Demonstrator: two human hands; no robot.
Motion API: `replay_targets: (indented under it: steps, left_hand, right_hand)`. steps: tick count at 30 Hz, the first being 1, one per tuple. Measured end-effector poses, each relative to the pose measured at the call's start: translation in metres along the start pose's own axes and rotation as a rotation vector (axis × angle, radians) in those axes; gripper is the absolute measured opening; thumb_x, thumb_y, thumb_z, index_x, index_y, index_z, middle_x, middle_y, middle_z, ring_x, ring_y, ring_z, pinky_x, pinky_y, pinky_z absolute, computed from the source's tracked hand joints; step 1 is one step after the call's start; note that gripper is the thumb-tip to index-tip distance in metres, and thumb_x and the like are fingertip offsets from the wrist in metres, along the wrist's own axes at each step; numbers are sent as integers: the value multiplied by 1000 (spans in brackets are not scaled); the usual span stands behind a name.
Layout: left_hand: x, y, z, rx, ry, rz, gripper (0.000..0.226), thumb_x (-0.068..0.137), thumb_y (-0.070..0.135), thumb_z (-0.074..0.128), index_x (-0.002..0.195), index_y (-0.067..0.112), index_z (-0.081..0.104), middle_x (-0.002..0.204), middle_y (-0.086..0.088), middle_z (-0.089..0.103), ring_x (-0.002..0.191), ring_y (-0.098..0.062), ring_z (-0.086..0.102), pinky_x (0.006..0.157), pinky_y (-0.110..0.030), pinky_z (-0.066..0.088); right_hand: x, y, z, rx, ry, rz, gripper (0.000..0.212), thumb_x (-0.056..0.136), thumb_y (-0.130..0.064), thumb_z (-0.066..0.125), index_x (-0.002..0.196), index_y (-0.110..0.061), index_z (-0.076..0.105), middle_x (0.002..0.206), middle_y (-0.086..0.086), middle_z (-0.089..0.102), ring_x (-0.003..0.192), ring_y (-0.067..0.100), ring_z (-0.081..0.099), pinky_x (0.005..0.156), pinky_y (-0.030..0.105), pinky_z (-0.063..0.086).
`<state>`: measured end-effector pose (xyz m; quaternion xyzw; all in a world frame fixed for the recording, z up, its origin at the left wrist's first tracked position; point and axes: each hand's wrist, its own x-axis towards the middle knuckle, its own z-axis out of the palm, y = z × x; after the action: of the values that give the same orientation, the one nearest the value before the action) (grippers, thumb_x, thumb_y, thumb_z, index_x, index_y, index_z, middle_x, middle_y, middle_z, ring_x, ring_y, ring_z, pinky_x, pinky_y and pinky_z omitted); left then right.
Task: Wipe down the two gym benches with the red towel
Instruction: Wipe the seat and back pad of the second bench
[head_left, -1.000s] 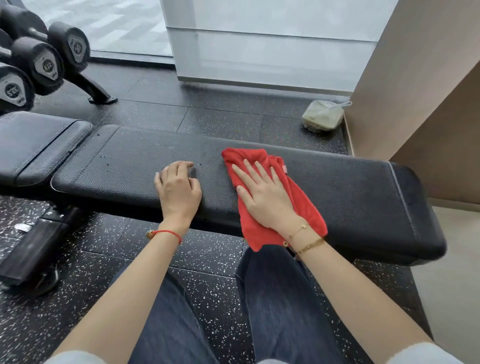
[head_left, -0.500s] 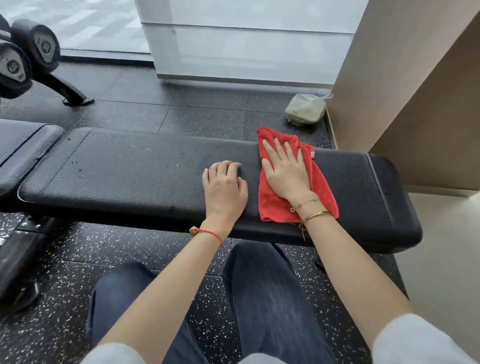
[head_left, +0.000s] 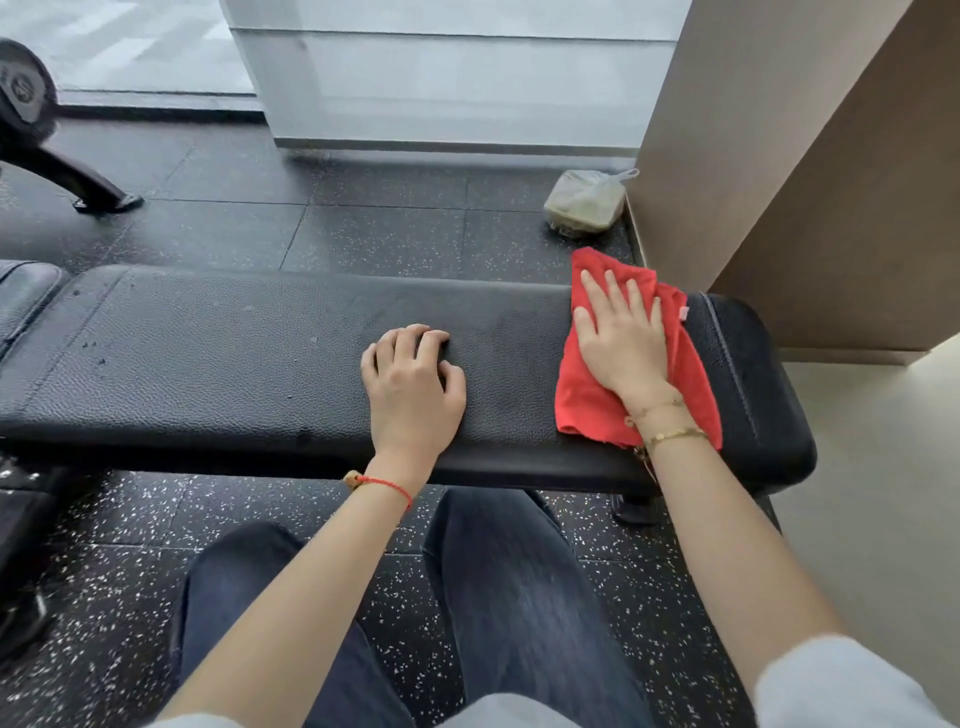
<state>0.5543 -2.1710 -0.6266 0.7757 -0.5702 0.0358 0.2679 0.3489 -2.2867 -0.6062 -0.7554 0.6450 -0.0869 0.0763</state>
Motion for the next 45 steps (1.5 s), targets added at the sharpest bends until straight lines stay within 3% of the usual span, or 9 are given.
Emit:
replay_targets:
  steps: [5, 9, 15, 21, 31, 40, 45]
  left_hand:
    - [0, 0, -1, -8, 8, -8, 32, 86, 24, 53, 116, 20, 64, 126, 0, 60, 124, -25, 48, 111, -45, 31]
    - [-1, -2, -1, -17, 17, 6, 32, 87, 23, 55, 117, 19, 65, 126, 0, 61, 125, -24, 49, 112, -43, 31]
    - [-3, -3, -1, -39, 13, 15, 32, 89, 22, 55, 119, 18, 65, 127, -1, 61, 125, -24, 49, 112, -44, 32]
    - [-3, -1, -2, -40, 1, 8, 33, 90, 22, 54, 120, 18, 64, 128, -1, 60, 126, -24, 48, 113, -44, 31]
    - [-4, 1, 1, -19, 18, 10, 32, 89, 20, 54, 120, 15, 63, 128, -4, 60, 125, -27, 48, 112, -46, 32]
    - [-4, 7, -2, 11, 8, -12, 33, 90, 19, 53, 121, 15, 63, 128, -4, 60, 125, -26, 48, 113, -44, 31]
    - [-4, 4, -1, -32, 25, -22, 30, 88, 19, 56, 116, 14, 65, 129, -5, 59, 123, -26, 51, 110, -46, 35]
  right_hand:
    - [-17, -41, 9, -2, -32, -203, 54, 102, -42, 29, 155, -36, 17, 164, -4, 14, 151, 22, 10, 122, 48, 0]
    - [-70, -28, 10, -6, -19, -318, 54, 101, -43, 32, 154, -37, 21, 162, -7, 20, 150, 21, 15, 122, 46, 3]
    - [-88, 47, -4, -7, 47, -130, 53, 100, -44, 27, 153, -39, 22, 161, -8, 22, 150, 20, 17, 122, 45, 7]
    - [-21, 99, -24, -4, -17, 116, 53, 103, -43, 26, 155, -37, 15, 164, -4, 11, 151, 22, 8, 122, 47, 1]
    - [-75, 100, -16, -46, 33, -46, 55, 102, -43, 30, 154, -37, 16, 163, -3, 14, 151, 25, 12, 122, 44, 3]
    - [12, 37, -11, -2, -69, -139, 54, 103, -43, 27, 155, -36, 14, 164, -1, 11, 151, 25, 7, 122, 47, -2]
    - [-29, -17, 5, -15, -56, -374, 56, 101, -43, 32, 155, -34, 17, 164, -3, 14, 151, 25, 11, 122, 47, 0]
